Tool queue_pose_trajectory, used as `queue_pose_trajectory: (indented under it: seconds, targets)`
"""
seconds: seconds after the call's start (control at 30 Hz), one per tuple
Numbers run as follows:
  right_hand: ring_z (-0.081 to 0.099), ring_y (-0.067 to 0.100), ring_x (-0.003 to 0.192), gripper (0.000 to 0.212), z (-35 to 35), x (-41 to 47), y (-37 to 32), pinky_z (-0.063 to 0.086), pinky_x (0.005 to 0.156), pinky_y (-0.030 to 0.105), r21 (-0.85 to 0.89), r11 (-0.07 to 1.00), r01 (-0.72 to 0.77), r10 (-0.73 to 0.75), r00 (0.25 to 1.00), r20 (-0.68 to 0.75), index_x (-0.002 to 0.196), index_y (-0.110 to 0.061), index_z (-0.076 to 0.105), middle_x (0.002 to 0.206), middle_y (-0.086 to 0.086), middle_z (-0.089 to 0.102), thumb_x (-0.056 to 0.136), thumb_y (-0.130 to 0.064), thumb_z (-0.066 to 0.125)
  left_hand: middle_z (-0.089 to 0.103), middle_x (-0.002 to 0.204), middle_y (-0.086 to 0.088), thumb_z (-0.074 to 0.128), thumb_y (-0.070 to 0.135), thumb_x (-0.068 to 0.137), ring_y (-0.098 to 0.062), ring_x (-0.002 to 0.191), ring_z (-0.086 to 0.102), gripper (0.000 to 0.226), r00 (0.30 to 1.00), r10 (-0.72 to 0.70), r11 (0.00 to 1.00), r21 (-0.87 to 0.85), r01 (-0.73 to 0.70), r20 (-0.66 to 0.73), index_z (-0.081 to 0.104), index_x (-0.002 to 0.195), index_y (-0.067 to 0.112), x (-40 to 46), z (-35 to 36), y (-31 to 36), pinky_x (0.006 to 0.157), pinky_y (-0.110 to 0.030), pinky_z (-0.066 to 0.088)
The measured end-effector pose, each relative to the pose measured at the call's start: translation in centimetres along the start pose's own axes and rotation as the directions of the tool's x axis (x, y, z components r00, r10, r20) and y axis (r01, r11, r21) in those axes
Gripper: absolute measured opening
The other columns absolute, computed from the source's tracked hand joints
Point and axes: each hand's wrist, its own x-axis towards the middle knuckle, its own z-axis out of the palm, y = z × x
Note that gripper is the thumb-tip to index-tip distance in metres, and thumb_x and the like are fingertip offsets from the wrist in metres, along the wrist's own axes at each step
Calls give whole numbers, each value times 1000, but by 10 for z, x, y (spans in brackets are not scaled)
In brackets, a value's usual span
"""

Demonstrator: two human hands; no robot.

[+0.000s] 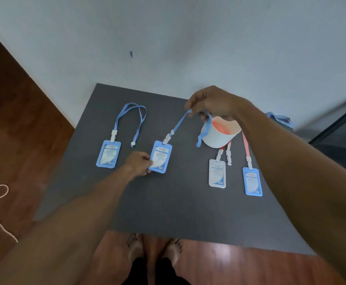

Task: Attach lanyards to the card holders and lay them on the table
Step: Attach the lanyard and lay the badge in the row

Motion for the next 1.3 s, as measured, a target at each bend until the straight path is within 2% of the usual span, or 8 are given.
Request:
queue_pose_trajectory:
  seconds: [0.3,0.53,0.63,0.77,0.9,1.03,1.17,1.3]
  targets:
    - [68,21,77,21,28,18,20,58,74,39,117,988,-96,94,995,24,108,3,74,104,21,75,90,2,64,73,98,-11,66,14,96,-17,73,73,5,998,-64,992,109,62,10,67,100,12,10,9,-17,54,-24,56]
    - [66,27,73,36,56,57,27,63,78,43,163,969,-186,194,980,-34,121,6,64,93,18,65,86,8,58,71,100,-7,67,17,92,-19,78,74,13,1000,24,977,214,-25,11,61,104,19,25,13,-25,75,-38,63]
    - [62,21,79,62,63,79,39,50,68,29,-6,992,-129,126,975,-186,147,-18,51,128,9,62,89,4,53,69,103,-6,66,17,93,-17,76,73,17,999,33,982,187,-32,1,56,106,20,29,16,-29,65,-33,63]
    - [55,32,125,55,72,87,59,47,94,35,-303,942,-142,13,921,-390,146,-8,48,147,14,52,92,5,46,67,109,-6,66,17,94,-17,76,74,18,999,42,983,178,-41,2,54,107,21,31,17,-29,67,-33,63]
    - [49,28,86,12,93,81,86,37,63,31,-409,891,-197,0,901,-434,88,-12,47,100,8,52,89,0,45,66,114,-7,65,18,95,-17,77,73,19,998,61,981,185,-61,3,54,109,21,33,16,-28,74,-36,63]
    - [60,29,79,8,122,62,110,43,62,34,-470,854,-225,55,936,-348,87,-11,55,84,4,60,89,-12,48,67,113,-7,65,18,93,-18,77,73,16,998,66,979,195,-64,-5,54,105,22,34,15,-27,76,-42,63]
    - [60,32,101,34,149,58,134,52,81,42,-467,852,-238,81,940,-331,126,-7,51,125,11,58,92,-8,53,67,113,-7,65,18,93,-18,77,73,15,998,66,977,203,-62,-10,54,103,21,35,15,-28,73,-40,63]
    - [61,37,106,37,155,66,144,50,80,42,-362,895,-261,106,912,-396,129,-6,43,129,15,55,93,1,52,67,112,-6,67,19,93,-17,78,73,16,998,70,977,205,-67,-7,55,103,23,36,17,-30,72,-38,63]
